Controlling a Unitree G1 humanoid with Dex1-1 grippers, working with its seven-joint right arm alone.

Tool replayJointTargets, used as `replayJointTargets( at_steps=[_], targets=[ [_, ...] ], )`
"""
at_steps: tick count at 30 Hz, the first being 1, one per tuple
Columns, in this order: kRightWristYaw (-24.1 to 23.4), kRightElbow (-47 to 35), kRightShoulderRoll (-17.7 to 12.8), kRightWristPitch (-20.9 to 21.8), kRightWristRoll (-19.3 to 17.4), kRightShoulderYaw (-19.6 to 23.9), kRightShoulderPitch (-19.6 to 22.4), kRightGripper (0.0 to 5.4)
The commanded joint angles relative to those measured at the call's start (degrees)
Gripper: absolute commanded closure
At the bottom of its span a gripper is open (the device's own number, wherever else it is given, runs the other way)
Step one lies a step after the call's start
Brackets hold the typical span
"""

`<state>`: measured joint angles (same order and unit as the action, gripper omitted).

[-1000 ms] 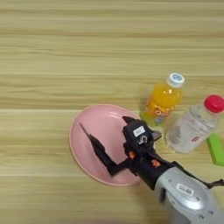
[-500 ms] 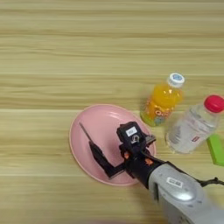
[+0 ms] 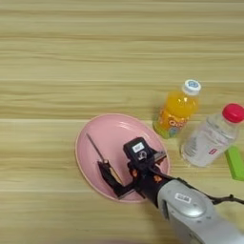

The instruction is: Move the objects on the table

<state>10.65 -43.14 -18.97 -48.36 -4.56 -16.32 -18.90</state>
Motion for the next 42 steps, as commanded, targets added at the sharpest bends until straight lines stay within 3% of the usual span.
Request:
replayJointTargets(
  at_steps=[1,20,42],
  targets=[
    [0.3,0.1,-0.7,2.5,1.1,0.3,1.6,0.03],
    [0.6,2.2,-1.4,0.9,3.8,0.7,1.3,0.03],
    [1.2,3.8,-2.3,0.2,4.4,0.9,1.2,2.85]
  ],
)
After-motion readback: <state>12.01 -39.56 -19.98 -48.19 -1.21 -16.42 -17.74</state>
